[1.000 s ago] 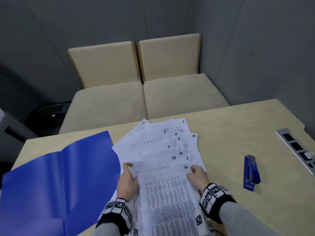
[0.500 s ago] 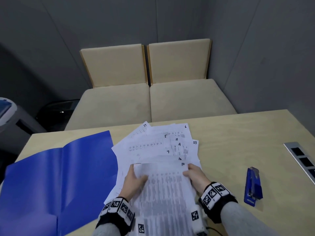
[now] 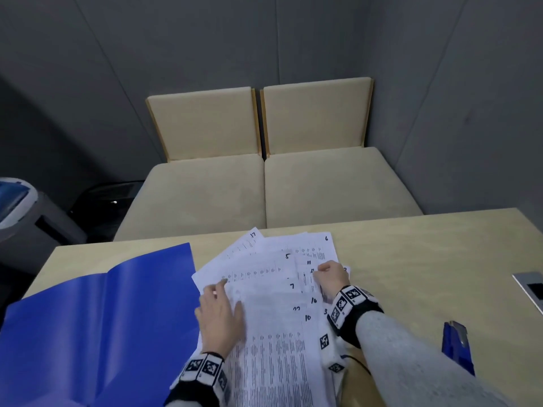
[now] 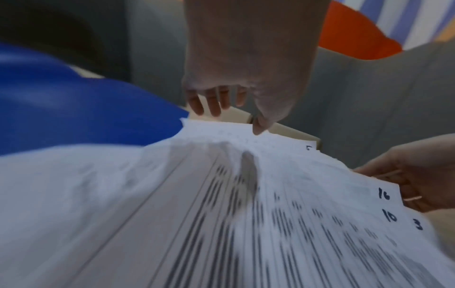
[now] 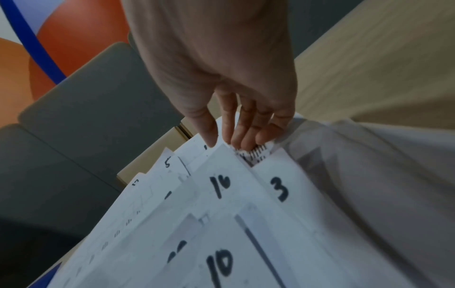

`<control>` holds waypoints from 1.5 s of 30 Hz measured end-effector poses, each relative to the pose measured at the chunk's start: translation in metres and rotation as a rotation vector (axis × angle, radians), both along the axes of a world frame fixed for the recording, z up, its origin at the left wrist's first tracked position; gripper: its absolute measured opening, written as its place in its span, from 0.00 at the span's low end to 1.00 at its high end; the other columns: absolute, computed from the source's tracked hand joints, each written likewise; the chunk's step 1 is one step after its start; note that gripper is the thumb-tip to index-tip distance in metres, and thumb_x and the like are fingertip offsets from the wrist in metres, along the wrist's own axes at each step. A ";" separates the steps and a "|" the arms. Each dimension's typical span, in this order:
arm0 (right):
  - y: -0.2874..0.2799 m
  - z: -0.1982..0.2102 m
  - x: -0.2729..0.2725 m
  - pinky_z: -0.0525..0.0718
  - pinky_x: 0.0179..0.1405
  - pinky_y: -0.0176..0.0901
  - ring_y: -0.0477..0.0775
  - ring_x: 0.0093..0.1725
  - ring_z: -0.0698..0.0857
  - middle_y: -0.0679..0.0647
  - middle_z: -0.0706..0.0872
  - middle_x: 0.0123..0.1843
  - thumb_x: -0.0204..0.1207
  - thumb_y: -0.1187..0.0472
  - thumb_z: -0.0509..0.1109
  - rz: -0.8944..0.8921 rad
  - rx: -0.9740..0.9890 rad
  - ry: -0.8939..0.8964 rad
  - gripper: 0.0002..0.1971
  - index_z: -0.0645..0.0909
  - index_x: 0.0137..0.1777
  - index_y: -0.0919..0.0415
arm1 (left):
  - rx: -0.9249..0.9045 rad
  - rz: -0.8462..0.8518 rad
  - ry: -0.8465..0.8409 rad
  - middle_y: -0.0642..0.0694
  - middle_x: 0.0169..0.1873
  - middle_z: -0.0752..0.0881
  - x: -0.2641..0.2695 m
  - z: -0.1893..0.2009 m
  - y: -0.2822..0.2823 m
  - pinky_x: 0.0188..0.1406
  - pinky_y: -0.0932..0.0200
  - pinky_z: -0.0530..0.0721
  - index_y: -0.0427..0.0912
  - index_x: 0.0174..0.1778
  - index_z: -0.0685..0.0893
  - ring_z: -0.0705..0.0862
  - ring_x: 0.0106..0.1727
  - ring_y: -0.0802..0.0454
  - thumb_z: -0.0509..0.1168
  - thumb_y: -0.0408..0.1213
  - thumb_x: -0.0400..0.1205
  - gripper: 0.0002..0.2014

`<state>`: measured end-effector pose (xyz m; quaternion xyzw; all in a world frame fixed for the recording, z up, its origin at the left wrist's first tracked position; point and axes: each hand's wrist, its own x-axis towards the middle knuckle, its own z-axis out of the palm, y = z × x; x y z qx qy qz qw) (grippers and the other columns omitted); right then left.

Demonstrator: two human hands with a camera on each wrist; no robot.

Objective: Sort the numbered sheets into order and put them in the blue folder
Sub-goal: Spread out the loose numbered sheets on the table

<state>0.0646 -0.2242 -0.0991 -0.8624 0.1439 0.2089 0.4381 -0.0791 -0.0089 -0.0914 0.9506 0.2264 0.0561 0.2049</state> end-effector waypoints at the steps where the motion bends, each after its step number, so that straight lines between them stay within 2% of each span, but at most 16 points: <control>1: 0.000 -0.001 0.000 0.77 0.52 0.39 0.56 0.53 0.83 0.54 0.83 0.52 0.75 0.65 0.67 -0.014 0.005 0.006 0.10 0.81 0.56 0.62 | 0.090 -0.085 -0.064 0.42 0.56 0.78 0.018 0.001 0.000 0.47 0.45 0.78 0.43 0.67 0.74 0.80 0.53 0.40 0.71 0.39 0.74 0.25; 4: -0.003 -0.004 0.000 0.76 0.48 0.38 0.55 0.51 0.83 0.51 0.82 0.46 0.72 0.65 0.71 -0.027 0.024 -0.016 0.05 0.80 0.47 0.59 | 0.200 -0.320 -0.062 0.44 0.59 0.80 0.077 0.005 -0.005 0.50 0.44 0.80 0.46 0.66 0.71 0.81 0.56 0.40 0.70 0.38 0.74 0.25; 7: -0.004 -0.009 -0.004 0.80 0.45 0.42 0.52 0.43 0.83 0.48 0.84 0.40 0.70 0.61 0.73 -0.013 0.044 -0.049 0.05 0.79 0.41 0.56 | 0.254 -0.367 0.196 0.47 0.71 0.72 0.119 0.006 -0.011 0.71 0.41 0.67 0.47 0.75 0.65 0.71 0.72 0.44 0.59 0.41 0.82 0.24; 9: -0.005 -0.014 -0.011 0.82 0.47 0.45 0.51 0.40 0.84 0.46 0.85 0.37 0.69 0.56 0.74 0.010 0.039 -0.092 0.06 0.79 0.38 0.54 | 0.317 -0.385 0.287 0.47 0.69 0.74 0.130 0.002 -0.009 0.75 0.40 0.60 0.46 0.73 0.67 0.72 0.71 0.44 0.57 0.41 0.82 0.22; 11: -0.006 -0.017 -0.020 0.81 0.46 0.46 0.49 0.39 0.84 0.46 0.86 0.35 0.70 0.55 0.74 0.039 0.027 -0.179 0.08 0.78 0.35 0.52 | 0.320 -0.422 0.256 0.47 0.64 0.78 0.133 -0.001 -0.004 0.76 0.41 0.60 0.46 0.68 0.72 0.78 0.65 0.45 0.58 0.43 0.82 0.19; 14: -0.006 -0.018 -0.034 0.79 0.38 0.43 0.51 0.36 0.82 0.47 0.84 0.31 0.73 0.58 0.73 0.061 0.049 -0.312 0.10 0.75 0.34 0.54 | 0.308 -0.457 0.103 0.47 0.54 0.83 0.127 -0.005 0.008 0.69 0.43 0.67 0.45 0.59 0.80 0.84 0.55 0.44 0.65 0.43 0.77 0.15; 18: -0.007 -0.017 -0.050 0.79 0.39 0.49 0.54 0.38 0.81 0.45 0.83 0.30 0.75 0.59 0.71 0.098 0.025 -0.447 0.12 0.72 0.34 0.54 | 0.297 -0.469 -0.032 0.48 0.42 0.82 0.110 -0.007 0.019 0.51 0.47 0.76 0.45 0.51 0.82 0.84 0.40 0.45 0.68 0.48 0.71 0.15; 22: -0.007 -0.009 -0.061 0.81 0.40 0.47 0.52 0.40 0.83 0.45 0.85 0.33 0.75 0.62 0.71 0.160 0.006 -0.482 0.09 0.75 0.36 0.56 | 0.268 -0.489 -0.051 0.51 0.45 0.80 0.093 -0.001 0.028 0.49 0.53 0.72 0.49 0.54 0.77 0.82 0.39 0.51 0.72 0.49 0.71 0.19; 24: -0.009 -0.010 -0.064 0.81 0.42 0.47 0.53 0.41 0.83 0.44 0.85 0.36 0.77 0.61 0.69 0.178 -0.004 -0.496 0.06 0.76 0.40 0.54 | 0.284 -0.534 -0.044 0.53 0.41 0.79 0.085 0.002 0.030 0.45 0.54 0.73 0.52 0.49 0.75 0.82 0.36 0.52 0.76 0.46 0.67 0.19; 26: -0.009 -0.010 -0.067 0.80 0.45 0.46 0.52 0.42 0.83 0.43 0.86 0.39 0.79 0.60 0.67 0.224 -0.029 -0.511 0.03 0.79 0.44 0.54 | 0.351 -0.581 -0.040 0.54 0.34 0.79 0.079 0.004 0.030 0.40 0.54 0.76 0.53 0.40 0.79 0.82 0.34 0.51 0.80 0.42 0.64 0.16; 28: -0.008 -0.009 -0.070 0.78 0.44 0.45 0.51 0.41 0.82 0.46 0.85 0.40 0.80 0.60 0.65 0.261 -0.059 -0.512 0.06 0.80 0.42 0.56 | 0.377 -0.568 -0.062 0.52 0.32 0.80 0.075 0.011 0.029 0.38 0.52 0.77 0.50 0.35 0.82 0.81 0.35 0.48 0.80 0.38 0.65 0.12; 31: -0.011 0.002 -0.069 0.76 0.37 0.42 0.53 0.38 0.81 0.51 0.85 0.37 0.79 0.62 0.66 0.079 0.043 -0.418 0.08 0.78 0.38 0.59 | 0.332 -0.505 -0.149 0.51 0.30 0.81 0.070 0.030 0.029 0.45 0.50 0.76 0.47 0.36 0.78 0.81 0.36 0.46 0.68 0.37 0.75 0.04; 34: -0.017 0.018 -0.055 0.79 0.44 0.44 0.56 0.44 0.84 0.53 0.86 0.41 0.79 0.63 0.67 -0.175 0.230 -0.346 0.05 0.79 0.42 0.61 | 0.270 -0.459 -0.245 0.51 0.30 0.81 0.066 0.055 0.034 0.53 0.50 0.74 0.46 0.40 0.76 0.80 0.33 0.45 0.62 0.36 0.79 0.03; 38: -0.026 0.055 -0.041 0.84 0.54 0.50 0.57 0.51 0.85 0.59 0.86 0.50 0.79 0.65 0.67 -0.229 0.459 -0.319 0.01 0.79 0.47 0.61 | 0.282 -0.361 -0.337 0.48 0.38 0.85 0.047 0.097 0.048 0.48 0.51 0.72 0.42 0.48 0.81 0.82 0.40 0.46 0.62 0.31 0.82 0.04; 42: -0.042 0.113 -0.032 0.78 0.42 0.31 0.44 0.45 0.82 0.47 0.83 0.45 0.80 0.65 0.66 -0.318 0.562 -0.527 0.04 0.76 0.46 0.56 | 0.317 -0.210 -0.390 0.40 0.41 0.85 0.029 0.140 0.063 0.37 0.51 0.72 0.37 0.51 0.81 0.82 0.39 0.38 0.64 0.25 0.78 0.07; 45: -0.062 0.166 -0.024 0.79 0.45 0.30 0.37 0.40 0.81 0.43 0.82 0.42 0.80 0.65 0.66 -0.371 0.637 -0.754 0.08 0.76 0.44 0.51 | 0.341 -0.096 -0.467 0.35 0.45 0.84 0.021 0.181 0.072 0.33 0.45 0.76 0.35 0.51 0.81 0.83 0.39 0.32 0.63 0.26 0.78 0.07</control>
